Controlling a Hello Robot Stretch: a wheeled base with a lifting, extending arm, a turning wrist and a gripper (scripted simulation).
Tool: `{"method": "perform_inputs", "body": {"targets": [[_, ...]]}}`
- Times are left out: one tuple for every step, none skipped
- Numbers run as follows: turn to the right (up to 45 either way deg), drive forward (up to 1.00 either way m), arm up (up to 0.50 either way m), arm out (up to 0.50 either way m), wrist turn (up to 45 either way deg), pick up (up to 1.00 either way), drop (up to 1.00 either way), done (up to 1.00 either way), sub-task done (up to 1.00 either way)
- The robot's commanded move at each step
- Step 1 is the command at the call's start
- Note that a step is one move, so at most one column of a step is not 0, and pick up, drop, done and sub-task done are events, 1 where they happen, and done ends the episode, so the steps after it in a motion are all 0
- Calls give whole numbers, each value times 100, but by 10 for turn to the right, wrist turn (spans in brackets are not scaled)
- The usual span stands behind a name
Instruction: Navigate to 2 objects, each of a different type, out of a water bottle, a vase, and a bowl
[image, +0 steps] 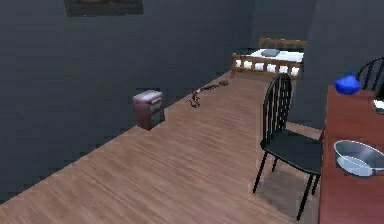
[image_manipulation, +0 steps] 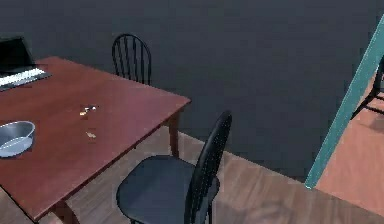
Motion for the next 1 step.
{"method": "perform_inputs", "body": {"targets": [[420,0,0,0,0,0,0,0,0]]}}
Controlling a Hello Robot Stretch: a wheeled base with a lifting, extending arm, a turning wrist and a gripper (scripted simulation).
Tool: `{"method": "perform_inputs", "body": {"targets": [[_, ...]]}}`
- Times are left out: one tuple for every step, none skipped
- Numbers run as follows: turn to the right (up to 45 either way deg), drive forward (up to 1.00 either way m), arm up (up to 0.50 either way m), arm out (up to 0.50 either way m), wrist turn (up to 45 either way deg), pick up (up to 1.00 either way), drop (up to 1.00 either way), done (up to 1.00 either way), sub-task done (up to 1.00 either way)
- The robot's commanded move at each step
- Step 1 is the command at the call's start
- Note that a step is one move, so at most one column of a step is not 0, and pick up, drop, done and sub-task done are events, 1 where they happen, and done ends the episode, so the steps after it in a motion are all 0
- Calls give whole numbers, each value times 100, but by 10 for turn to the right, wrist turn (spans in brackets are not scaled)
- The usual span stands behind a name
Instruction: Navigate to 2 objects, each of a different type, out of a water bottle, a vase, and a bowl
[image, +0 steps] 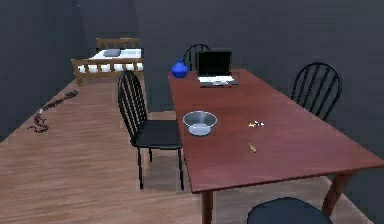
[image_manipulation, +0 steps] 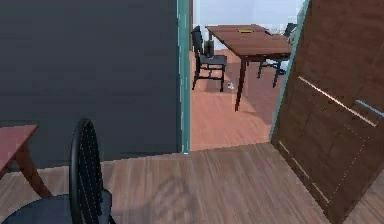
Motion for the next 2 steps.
{"method": "perform_inputs", "body": {"targets": [[0,0,0,0,0,0,0,0,100],[-450,0,0,0,0,0,0,0,0]]}}
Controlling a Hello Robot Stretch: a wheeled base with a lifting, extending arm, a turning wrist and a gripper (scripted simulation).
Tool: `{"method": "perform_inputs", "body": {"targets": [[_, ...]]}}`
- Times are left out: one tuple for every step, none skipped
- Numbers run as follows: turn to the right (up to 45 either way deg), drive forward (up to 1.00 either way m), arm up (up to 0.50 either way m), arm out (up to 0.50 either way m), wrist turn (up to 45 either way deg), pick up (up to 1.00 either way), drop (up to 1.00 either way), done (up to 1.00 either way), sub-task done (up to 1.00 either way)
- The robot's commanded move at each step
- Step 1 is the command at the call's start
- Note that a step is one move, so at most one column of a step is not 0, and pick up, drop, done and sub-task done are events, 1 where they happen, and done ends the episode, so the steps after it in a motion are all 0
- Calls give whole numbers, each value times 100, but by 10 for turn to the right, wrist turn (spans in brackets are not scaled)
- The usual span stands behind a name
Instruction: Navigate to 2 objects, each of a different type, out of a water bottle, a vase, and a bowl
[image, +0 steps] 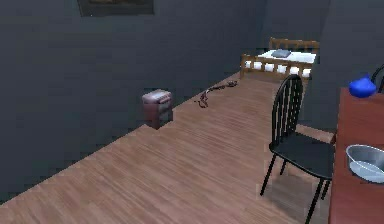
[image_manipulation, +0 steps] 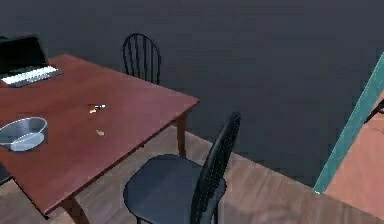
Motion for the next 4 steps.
{"method": "perform_inputs", "body": {"targets": [[0,100,0,0,0,0,0,0,0],[-30,0,0,0,0,0,0,0,0],[0,30,0,0,0,0,0,0,0],[360,0,0,0,0,0,0,0,0]]}}
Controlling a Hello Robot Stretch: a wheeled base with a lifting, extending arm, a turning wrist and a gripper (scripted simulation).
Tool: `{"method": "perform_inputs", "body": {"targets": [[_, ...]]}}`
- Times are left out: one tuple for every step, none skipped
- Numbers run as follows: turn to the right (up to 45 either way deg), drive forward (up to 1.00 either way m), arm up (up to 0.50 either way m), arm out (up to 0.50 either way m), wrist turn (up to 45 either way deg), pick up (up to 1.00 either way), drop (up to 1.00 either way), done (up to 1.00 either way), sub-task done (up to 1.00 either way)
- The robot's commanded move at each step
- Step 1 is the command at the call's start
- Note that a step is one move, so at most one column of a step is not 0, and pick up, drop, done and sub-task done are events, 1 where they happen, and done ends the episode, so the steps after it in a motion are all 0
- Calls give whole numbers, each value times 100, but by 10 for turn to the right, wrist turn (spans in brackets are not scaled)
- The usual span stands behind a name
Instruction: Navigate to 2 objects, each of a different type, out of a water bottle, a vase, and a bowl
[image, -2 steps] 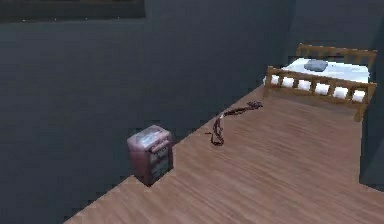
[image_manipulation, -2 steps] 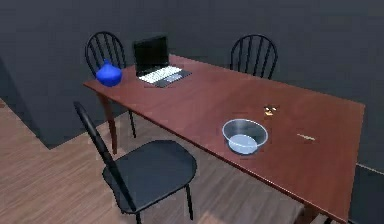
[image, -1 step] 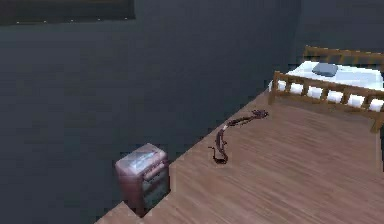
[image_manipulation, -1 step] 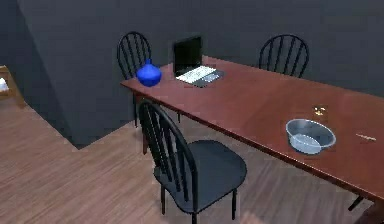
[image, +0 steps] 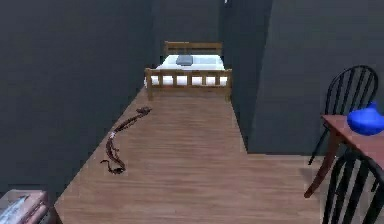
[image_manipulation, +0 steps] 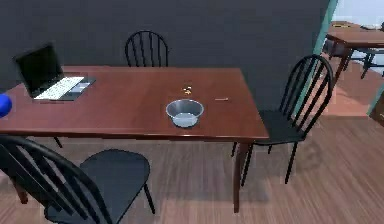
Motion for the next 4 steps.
{"method": "perform_inputs", "body": {"targets": [[0,60,0,0,0,0,0,0,0],[450,0,0,0,0,0,0,0,0],[180,0,0,0,0,0,0,0,0],[0,0,0,0,0,0,0,100,0]]}}
